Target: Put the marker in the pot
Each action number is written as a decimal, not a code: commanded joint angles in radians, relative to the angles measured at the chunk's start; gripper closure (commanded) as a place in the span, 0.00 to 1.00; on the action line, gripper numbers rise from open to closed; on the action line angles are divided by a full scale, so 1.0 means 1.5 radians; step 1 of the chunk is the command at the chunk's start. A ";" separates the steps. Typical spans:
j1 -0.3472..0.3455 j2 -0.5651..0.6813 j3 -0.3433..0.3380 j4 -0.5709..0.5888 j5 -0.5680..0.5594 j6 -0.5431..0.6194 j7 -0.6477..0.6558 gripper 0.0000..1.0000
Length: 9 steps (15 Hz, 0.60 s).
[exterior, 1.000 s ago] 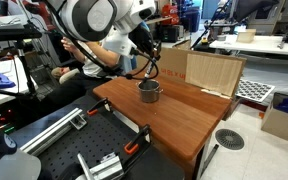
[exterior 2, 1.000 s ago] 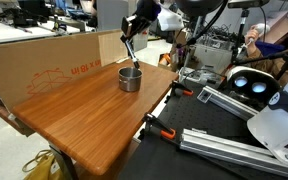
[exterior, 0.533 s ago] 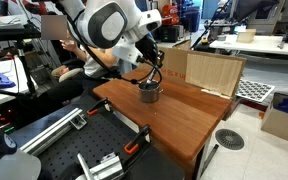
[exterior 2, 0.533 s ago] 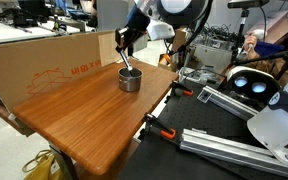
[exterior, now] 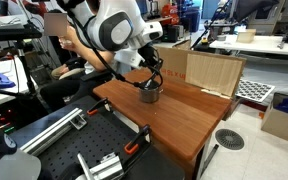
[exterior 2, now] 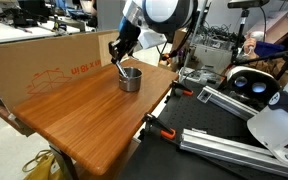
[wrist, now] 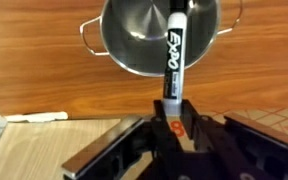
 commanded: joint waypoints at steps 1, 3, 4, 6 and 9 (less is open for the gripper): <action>0.033 0.009 -0.037 0.022 -0.003 -0.036 -0.011 0.44; 0.049 0.008 -0.057 0.028 -0.004 -0.051 -0.010 0.30; 0.053 0.006 -0.062 0.030 -0.005 -0.057 -0.010 0.22; 0.063 0.005 -0.073 0.033 -0.008 -0.062 -0.009 0.08; 0.067 -0.010 -0.073 0.026 -0.007 -0.070 -0.008 0.00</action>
